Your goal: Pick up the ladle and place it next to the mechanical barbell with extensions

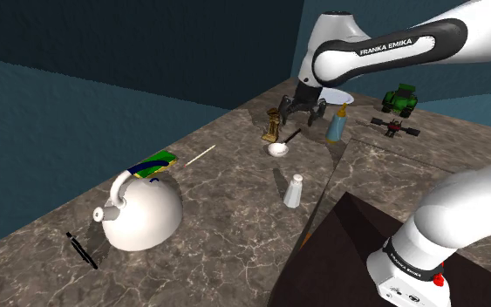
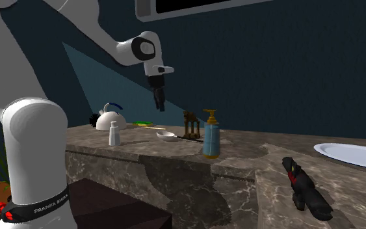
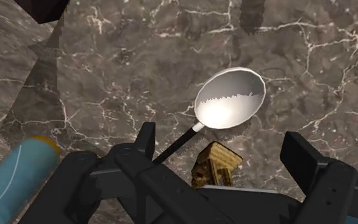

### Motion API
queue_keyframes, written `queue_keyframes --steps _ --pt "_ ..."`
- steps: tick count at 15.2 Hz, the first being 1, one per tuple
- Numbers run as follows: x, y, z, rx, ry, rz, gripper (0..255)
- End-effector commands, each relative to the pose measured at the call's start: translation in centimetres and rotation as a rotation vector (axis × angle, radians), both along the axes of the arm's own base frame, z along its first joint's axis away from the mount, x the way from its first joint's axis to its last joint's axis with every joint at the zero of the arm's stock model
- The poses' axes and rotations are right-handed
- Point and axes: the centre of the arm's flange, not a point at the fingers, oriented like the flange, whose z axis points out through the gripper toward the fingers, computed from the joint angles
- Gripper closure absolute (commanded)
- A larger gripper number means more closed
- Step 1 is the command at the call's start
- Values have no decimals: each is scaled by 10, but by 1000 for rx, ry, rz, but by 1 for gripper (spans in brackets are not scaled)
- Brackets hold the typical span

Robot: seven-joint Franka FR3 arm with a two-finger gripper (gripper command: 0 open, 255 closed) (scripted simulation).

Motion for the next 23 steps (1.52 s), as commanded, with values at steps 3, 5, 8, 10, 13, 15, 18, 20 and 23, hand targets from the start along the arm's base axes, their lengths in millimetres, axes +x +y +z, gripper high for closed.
queue_keyframes --steps 3,5,8,10,13,15,18,20,23 --pt "31 -24 -33 16 -9 -219 0" --pt "43 -39 -51 24 -12 -325 0" --pt "58 -63 -78 35 -17 -485 0" --pt "66 -80 -96 42 -21 -591 0" --pt "71 -93 -113 47 -23 -663 0" --pt "72 -94 -124 47 -23 -663 0" --pt "74 -95 -140 47 -23 -663 0" --pt "75 -96 -148 47 -23 -663 0" --pt "75 -96 -148 47 -23 -663 0"
